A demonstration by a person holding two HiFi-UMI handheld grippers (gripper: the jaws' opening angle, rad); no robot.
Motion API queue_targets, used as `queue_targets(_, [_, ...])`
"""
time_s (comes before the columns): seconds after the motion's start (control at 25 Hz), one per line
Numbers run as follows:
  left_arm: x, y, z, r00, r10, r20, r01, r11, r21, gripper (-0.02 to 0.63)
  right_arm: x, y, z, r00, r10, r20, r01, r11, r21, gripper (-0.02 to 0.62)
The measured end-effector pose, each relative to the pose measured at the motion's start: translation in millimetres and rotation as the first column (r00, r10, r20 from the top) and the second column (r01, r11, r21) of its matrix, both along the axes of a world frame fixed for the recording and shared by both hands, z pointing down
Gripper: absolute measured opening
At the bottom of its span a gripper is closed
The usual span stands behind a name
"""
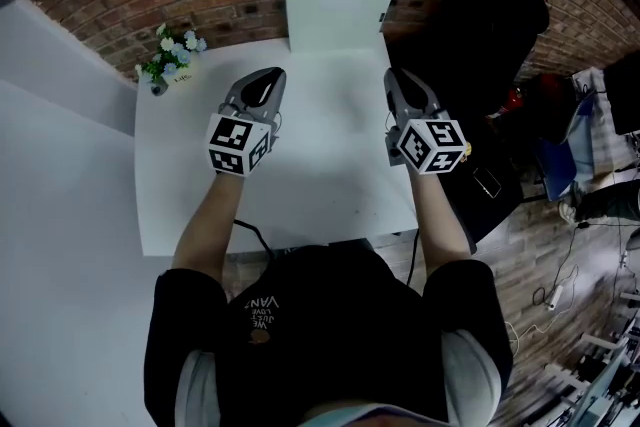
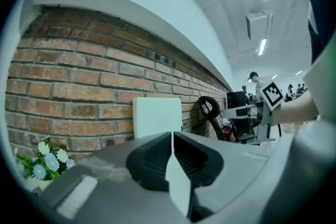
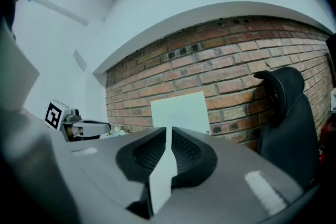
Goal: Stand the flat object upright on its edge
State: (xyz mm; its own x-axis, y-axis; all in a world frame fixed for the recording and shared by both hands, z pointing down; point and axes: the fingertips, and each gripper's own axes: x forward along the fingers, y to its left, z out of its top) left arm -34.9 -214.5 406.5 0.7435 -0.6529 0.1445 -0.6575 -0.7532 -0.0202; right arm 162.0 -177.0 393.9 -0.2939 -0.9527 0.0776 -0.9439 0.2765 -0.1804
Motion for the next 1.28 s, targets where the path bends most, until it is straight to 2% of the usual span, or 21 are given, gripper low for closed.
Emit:
queue_targets(0.32, [-8.3, 29.7, -2.3, 0.999, 0.040, -0.012, -0.040, 0.999, 0.008, 0.002, -9.9, 34.5, -6.9, 1.000, 0.027, 0.015, -0.027, 0.999, 0.024, -0.002])
queue_targets(0.56, [-14.5, 52.1, -2.2, 0.998, 0.067, -0.010, -0.067, 0.998, 0.012, 0.002, -19.5, 58.4, -7.2, 0.999, 0.044, -0.003, -0.043, 0.998, 0.034, -0.002])
queue_targets(0.8, [-21.6, 72.4, 0.5, 0.996, 0.093, -0.011, -0.093, 0.996, 0.005, 0.002, -26.8, 84.3, -1.0, 0.997, 0.073, 0.018, -0.073, 0.997, 0.032, -0.002])
queue_targets(1.28, [-40.8, 113.6, 14.0, 0.996, 0.093, -0.010, -0.093, 0.995, -0.021, 0.002, -34.7, 131.4, 18.4, 0.992, 0.128, 0.020, -0.128, 0.992, 0.003, -0.002])
